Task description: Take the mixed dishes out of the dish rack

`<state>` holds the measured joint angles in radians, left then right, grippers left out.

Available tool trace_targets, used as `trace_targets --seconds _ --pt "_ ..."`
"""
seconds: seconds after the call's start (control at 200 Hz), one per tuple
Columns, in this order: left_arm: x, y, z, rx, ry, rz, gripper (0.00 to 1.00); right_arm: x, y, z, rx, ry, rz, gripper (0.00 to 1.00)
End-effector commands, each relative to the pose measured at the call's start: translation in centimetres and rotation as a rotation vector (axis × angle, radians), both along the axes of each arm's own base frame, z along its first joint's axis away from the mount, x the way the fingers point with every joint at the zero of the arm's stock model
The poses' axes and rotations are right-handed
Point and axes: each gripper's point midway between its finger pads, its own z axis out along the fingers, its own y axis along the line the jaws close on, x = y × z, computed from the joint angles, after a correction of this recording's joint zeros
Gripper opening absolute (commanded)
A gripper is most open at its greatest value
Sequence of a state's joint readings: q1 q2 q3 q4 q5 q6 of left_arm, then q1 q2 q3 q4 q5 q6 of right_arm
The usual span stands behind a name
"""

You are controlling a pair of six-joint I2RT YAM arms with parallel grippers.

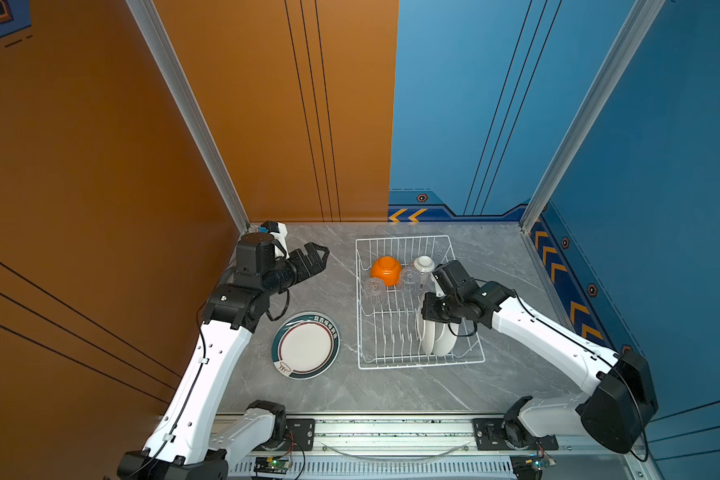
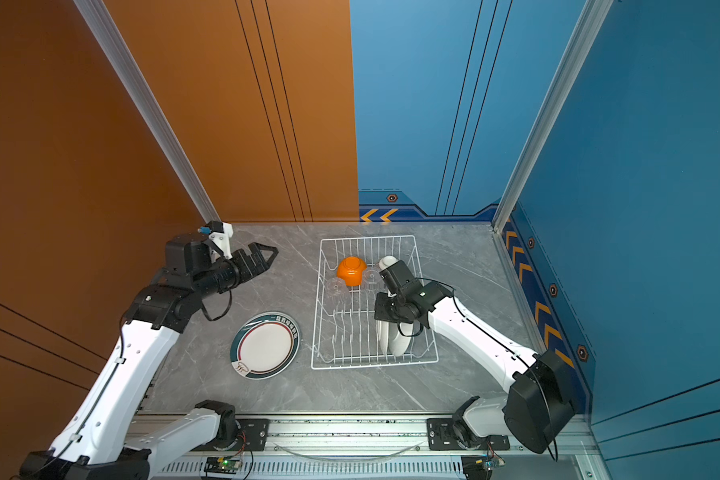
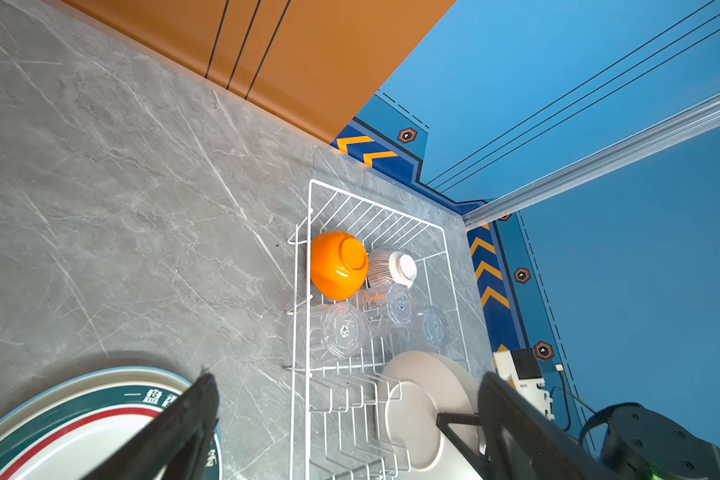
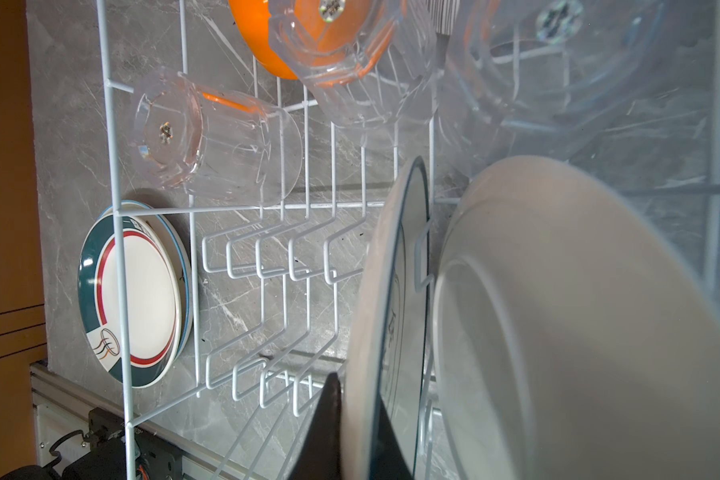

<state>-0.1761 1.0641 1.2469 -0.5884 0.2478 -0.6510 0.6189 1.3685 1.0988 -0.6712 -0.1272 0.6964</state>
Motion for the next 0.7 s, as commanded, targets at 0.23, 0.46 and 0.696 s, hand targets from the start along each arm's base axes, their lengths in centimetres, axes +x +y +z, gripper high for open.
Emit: trace_targets --seconds 0.23,0.46,0.696 --pt "0.3 1.7 -3.5 0.041 0.055 0.078 0.98 -0.2 -2.5 -0.9 -0.091 0.041 -0.08 0.05" --pt "-0.2 2.2 -4.7 0.01 0.023 0.098 0.98 0.5 -2.2 0.2 -0.071 0.018 -0.09 0.0" --pt "-0.4 1.8 -7.3 0.005 0.057 0.074 0.98 2.0 -0.6 3.8 0.003 -0.044 -0.079 0.0"
